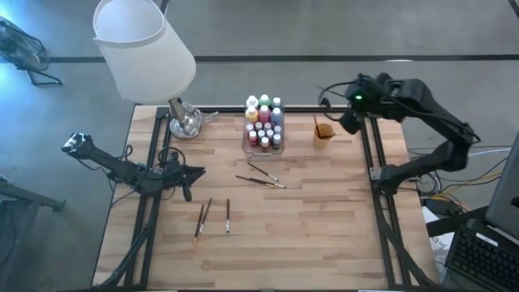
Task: Pick & Place Paint Supplies
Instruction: Put the gold paint brush into the cup
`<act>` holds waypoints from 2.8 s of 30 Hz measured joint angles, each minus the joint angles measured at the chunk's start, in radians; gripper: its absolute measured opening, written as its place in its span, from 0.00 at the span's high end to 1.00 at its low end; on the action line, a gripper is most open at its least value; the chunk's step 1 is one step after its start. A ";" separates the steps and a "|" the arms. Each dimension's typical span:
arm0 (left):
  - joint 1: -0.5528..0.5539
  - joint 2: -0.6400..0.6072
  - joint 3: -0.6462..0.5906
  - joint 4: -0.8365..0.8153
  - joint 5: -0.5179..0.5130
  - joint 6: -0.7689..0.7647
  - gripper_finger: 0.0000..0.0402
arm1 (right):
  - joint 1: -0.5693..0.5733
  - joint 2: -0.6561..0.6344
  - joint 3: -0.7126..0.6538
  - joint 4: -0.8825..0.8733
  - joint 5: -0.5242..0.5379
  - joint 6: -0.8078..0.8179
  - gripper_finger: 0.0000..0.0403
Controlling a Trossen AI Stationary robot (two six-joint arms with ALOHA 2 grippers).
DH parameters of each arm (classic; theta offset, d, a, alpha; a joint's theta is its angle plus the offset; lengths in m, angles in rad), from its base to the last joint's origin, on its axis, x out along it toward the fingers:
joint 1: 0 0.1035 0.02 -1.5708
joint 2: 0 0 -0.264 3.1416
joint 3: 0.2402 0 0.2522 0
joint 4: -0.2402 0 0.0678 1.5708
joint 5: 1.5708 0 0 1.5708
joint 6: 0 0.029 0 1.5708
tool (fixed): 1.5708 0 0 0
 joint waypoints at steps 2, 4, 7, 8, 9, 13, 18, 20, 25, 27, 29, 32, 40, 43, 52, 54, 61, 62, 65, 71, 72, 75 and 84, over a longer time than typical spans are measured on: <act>0.000 0.000 0.000 0.000 0.000 0.000 0.86 | -0.001 -0.055 -0.030 0.000 -0.009 0.004 0.98; 0.000 0.000 0.000 0.000 0.000 0.000 0.86 | 0.000 -0.108 -0.064 -0.001 -0.058 0.025 0.98; 0.000 0.000 0.000 0.000 0.000 0.000 0.86 | 0.000 -0.173 -0.129 0.000 -0.142 0.054 0.98; 0.000 0.000 0.000 0.000 0.000 0.000 0.86 | 0.000 -0.192 -0.156 0.000 -0.159 0.069 0.98; 0.000 0.000 0.000 0.000 0.000 0.000 0.86 | 0.000 -0.207 -0.182 0.000 -0.181 0.085 0.98; 0.000 0.000 0.000 0.000 0.000 0.000 0.86 | 0.000 -0.246 -0.289 -0.001 -0.249 0.125 0.98; 0.000 0.000 0.000 0.000 0.000 0.000 0.86 | 0.000 -0.223 -0.395 0.000 -0.294 0.157 0.98; 0.000 0.000 0.000 0.000 0.000 0.000 0.86 | 0.000 -0.205 -0.419 -0.001 -0.294 0.158 0.98; 0.000 0.000 0.000 0.000 0.000 0.000 0.86 | 0.000 -0.143 -0.427 -0.002 -0.295 0.163 0.98; 0.000 0.000 0.000 0.000 0.000 0.000 0.86 | 0.000 -0.114 -0.404 0.001 -0.295 0.169 0.98; 0.000 0.000 0.000 0.000 0.000 0.000 0.86 | 0.000 -0.085 -0.383 0.000 -0.295 0.168 0.98; 0.000 0.000 0.000 0.000 0.000 0.000 0.86 | 0.000 -0.045 -0.356 -0.001 -0.295 0.168 0.98; 0.000 0.000 0.000 0.000 0.000 0.000 0.86 | 0.000 0.066 -0.342 0.000 -0.318 0.157 0.98; 0.000 0.000 0.000 0.000 0.000 0.000 0.86 | 0.000 0.101 -0.342 0.000 -0.321 0.154 0.98; 0.000 0.000 0.000 0.000 0.000 0.000 0.86 | 0.000 0.187 -0.342 0.000 -0.329 0.155 0.98; 0.000 0.000 0.000 0.000 0.000 0.000 0.86 | 0.000 0.202 -0.342 0.000 -0.329 0.157 0.98; 0.000 0.000 0.000 0.000 0.000 0.000 0.86 | 0.000 0.245 -0.342 0.000 -0.329 0.163 0.98; 0.000 0.000 0.000 0.000 0.000 0.000 0.86 | 0.000 0.250 -0.342 0.000 -0.329 0.163 0.98; 0.000 0.000 0.000 0.000 0.000 0.000 0.86 | -0.002 0.264 -0.342 0.000 -0.329 0.164 0.98; 0.000 0.000 0.000 0.000 0.000 0.000 0.86 | -0.006 0.284 -0.339 -0.001 -0.328 0.161 0.98; 0.000 0.000 0.000 0.000 0.000 0.000 0.86 | -0.006 0.288 -0.338 -0.001 -0.328 0.161 0.98; 0.000 0.000 0.000 0.000 0.000 0.000 0.86 | -0.007 0.293 -0.339 0.001 -0.324 0.154 0.98; 0.000 0.000 0.000 0.000 0.000 0.000 0.86 | -0.007 0.293 -0.338 0.007 -0.318 0.149 0.98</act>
